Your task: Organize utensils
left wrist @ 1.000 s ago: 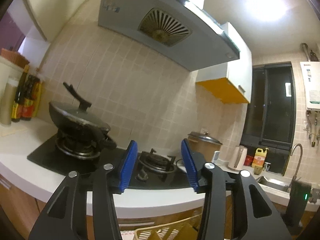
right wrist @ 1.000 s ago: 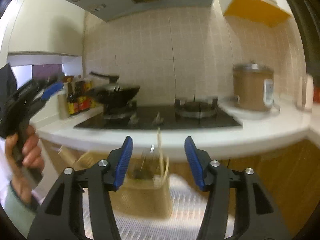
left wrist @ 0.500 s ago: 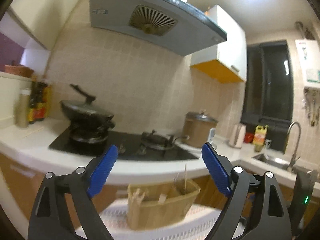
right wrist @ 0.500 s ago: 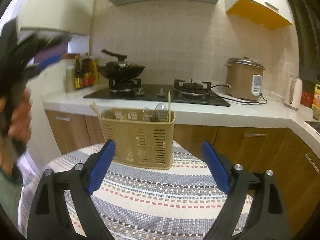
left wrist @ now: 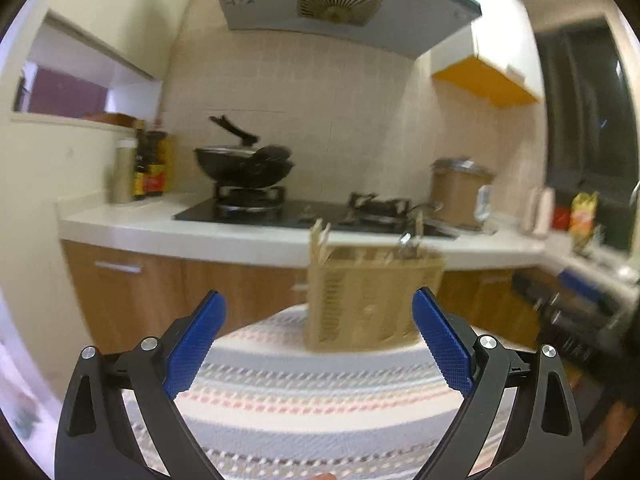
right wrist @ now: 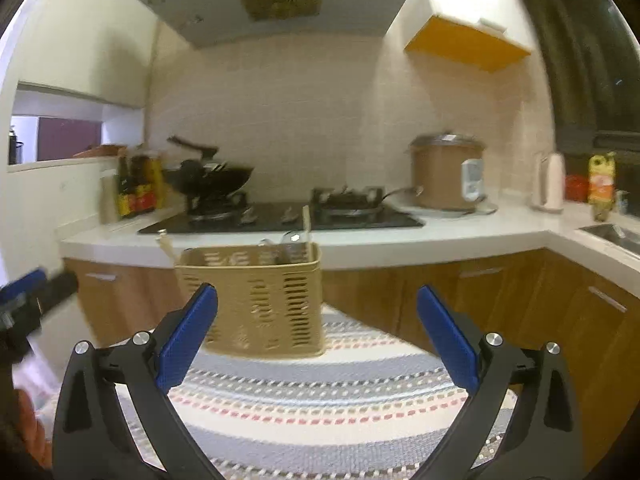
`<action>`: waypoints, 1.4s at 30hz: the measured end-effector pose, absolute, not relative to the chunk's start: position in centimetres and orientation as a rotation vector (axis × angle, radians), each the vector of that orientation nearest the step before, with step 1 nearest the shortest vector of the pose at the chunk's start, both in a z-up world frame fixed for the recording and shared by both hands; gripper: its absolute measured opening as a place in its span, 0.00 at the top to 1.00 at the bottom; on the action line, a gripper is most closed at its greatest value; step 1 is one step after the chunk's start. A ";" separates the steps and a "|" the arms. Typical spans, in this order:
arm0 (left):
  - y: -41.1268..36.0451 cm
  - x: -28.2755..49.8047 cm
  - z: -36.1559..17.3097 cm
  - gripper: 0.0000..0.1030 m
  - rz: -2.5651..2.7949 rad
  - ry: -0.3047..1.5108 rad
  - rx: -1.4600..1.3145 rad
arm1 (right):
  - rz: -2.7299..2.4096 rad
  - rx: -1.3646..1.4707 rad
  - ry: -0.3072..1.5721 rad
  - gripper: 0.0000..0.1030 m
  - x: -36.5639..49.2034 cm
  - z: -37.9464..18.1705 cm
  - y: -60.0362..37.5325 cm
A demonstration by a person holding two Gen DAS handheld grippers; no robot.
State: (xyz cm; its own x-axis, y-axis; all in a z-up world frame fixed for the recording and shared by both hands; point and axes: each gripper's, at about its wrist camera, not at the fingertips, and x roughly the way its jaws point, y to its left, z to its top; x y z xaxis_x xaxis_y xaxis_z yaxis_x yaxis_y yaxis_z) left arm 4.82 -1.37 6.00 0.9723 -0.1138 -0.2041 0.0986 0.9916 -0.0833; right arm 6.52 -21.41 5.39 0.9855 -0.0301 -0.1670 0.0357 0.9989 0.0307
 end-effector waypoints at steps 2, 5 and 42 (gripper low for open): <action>-2.5 4.2 4.4 0.11 -0.070 0.179 -0.014 | -0.048 0.042 0.159 0.08 6.5 4.6 -21.4; -3.7 3.9 3.1 0.09 -0.015 0.146 0.031 | -0.055 0.047 0.153 0.08 6.5 3.9 -21.5; -1.6 7.0 0.7 0.08 0.023 0.297 -0.047 | -0.106 0.103 0.168 0.08 6.5 2.7 -24.0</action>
